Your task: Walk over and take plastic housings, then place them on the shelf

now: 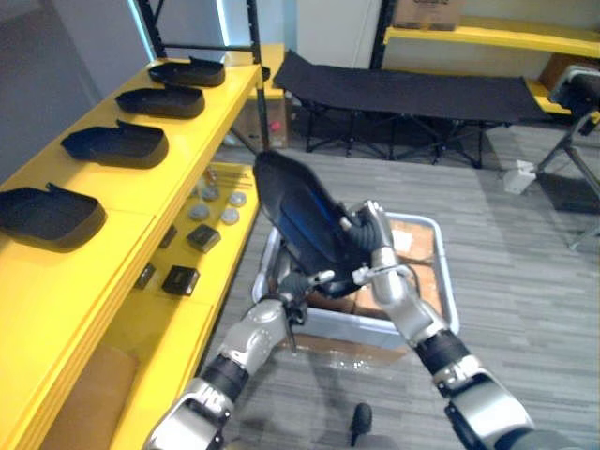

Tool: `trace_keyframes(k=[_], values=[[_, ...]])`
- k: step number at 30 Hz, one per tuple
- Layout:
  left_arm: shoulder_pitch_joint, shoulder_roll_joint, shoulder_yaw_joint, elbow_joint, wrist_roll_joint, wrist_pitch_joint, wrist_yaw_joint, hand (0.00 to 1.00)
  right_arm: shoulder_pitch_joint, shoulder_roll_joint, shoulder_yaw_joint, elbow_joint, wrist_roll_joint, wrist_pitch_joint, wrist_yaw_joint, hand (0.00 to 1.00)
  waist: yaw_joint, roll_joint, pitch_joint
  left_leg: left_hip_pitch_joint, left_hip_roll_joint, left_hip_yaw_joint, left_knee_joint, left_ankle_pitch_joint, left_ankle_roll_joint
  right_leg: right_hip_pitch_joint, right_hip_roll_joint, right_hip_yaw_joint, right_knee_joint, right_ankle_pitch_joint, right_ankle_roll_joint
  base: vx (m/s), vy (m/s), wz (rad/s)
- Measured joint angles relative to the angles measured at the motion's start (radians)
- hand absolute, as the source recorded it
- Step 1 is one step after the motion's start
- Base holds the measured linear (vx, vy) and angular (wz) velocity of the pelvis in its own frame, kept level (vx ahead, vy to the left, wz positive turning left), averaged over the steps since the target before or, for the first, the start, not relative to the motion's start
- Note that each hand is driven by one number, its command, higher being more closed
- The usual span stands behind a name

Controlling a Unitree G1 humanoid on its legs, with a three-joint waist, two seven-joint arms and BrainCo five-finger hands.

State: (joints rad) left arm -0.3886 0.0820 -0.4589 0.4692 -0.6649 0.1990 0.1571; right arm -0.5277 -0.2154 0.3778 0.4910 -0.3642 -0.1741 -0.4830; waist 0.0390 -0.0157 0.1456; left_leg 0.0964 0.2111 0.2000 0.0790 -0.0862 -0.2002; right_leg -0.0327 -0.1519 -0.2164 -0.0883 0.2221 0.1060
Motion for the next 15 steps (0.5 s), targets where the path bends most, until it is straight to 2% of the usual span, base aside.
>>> trace_keyframes(k=[1,7,9,11,15], values=[[0.0,-0.008,-0.002,0.009,-0.006,-0.022,0.018,1.0,0.0,0.01,0.001,0.001,0.014,-0.002,0.0,1.0,0.0,-0.002,-0.001,0.0,0.0,0.0,0.0,0.0,0.0,0.0,0.0,0.0,0.0,0.0,0.0,0.0,0.0,0.0],[0.006,-0.013,-0.018,0.028,-0.044,-0.112,0.096,1.0,0.002,0.059,0.002,0.004,0.071,-0.003,-0.023,1.0,0.0,-0.017,-0.01,0.0,0.0,0.0,0.001,0.0,0.0,0.001,0.0,0.0,0.0,0.0,0.0,0.0,0.0,0.0],[0.019,-0.013,-0.015,0.029,-0.043,-0.177,0.118,1.0,0.008,0.079,0.002,0.004,0.087,-0.003,-0.023,1.0,-0.001,-0.025,-0.015,0.002,0.0,0.001,0.0,0.0,0.0,0.001,0.0,0.001,0.0,0.0,0.0,0.0,0.0,0.0],[0.027,-0.014,-0.013,0.029,-0.043,-0.208,0.134,1.0,0.016,0.091,0.004,0.004,0.101,-0.003,-0.024,1.0,-0.001,-0.028,-0.017,0.003,-0.001,0.002,0.0,0.0,0.001,0.002,-0.001,0.002,0.0,0.0,0.0,0.0,0.0,0.0],[0.046,-0.018,0.009,0.03,-0.034,-0.223,0.166,1.0,0.035,0.119,0.016,0.004,0.108,-0.003,-0.048,1.0,-0.003,-0.034,-0.021,0.005,-0.002,0.003,0.001,-0.001,0.001,0.002,-0.002,0.004,0.0,0.001,0.001,0.0,0.0,0.0]])
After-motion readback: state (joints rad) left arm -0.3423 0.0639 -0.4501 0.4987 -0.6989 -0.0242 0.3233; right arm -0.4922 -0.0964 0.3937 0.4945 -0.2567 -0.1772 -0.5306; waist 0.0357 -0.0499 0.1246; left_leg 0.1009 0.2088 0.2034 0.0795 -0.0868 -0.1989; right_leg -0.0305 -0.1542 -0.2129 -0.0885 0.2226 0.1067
